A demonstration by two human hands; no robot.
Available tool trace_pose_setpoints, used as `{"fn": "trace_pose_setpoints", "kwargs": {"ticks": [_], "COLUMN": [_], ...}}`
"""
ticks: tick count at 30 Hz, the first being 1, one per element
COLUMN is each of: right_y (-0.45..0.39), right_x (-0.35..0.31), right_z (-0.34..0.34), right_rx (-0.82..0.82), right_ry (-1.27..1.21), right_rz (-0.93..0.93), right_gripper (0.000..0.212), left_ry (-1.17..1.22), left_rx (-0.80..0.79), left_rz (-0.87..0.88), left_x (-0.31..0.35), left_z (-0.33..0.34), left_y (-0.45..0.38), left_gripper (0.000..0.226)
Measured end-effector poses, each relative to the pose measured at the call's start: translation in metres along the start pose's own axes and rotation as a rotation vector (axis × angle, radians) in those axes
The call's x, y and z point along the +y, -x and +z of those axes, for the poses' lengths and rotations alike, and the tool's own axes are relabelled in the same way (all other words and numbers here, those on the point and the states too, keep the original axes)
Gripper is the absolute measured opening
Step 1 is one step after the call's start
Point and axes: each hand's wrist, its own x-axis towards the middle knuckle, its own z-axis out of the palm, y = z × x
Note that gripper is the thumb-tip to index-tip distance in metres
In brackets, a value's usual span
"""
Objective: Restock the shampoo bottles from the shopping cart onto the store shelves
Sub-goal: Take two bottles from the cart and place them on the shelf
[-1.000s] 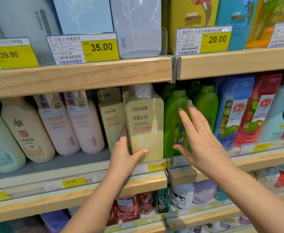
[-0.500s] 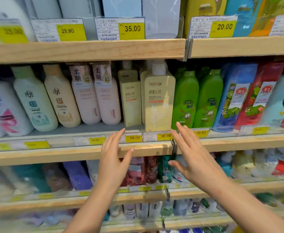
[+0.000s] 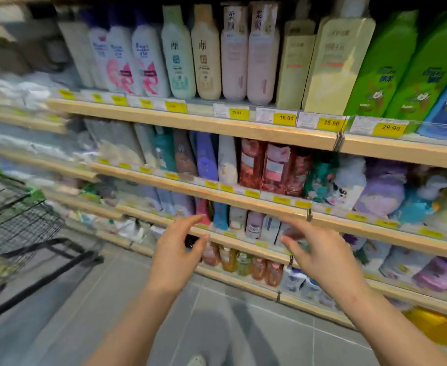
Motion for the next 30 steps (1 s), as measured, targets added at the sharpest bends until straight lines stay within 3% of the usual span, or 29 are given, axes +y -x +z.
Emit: {"fn": "trace_pose_setpoints", "kwargs": {"ticks": [8, 16, 26, 30], "right_y": [0.01, 0.004, -0.011, -0.019], "right_x": [-0.055, -0.174, -0.382, -0.429], "right_z": [0.065, 0.161, 0.28, 0.309], "right_rx": [-0.187, -0.44, -0.605, -0.636], "right_ry": [-0.23, -0.311, -0.304, -0.304], "right_rz": [-0.031, -0.148, -0.264, -0.265], "right_gripper": [0.03, 0.031, 0.029, 0.027], "left_ry": [0.04, -0.007, -0.008, -0.008], "left_rx": [0.089, 0.255, 0.399, 0.382], "left_rz": [-0.333, -0.593, -0.732, -0.775], "left_x": [-0.061, -0.141, -0.282, -0.318], "left_z": [-0.071, -0.179, -0.357, -0.399], "left_y": [0.073, 0.133, 0.165, 0.158], "left_gripper": [0.033, 0.03, 0.029, 0.03]}}
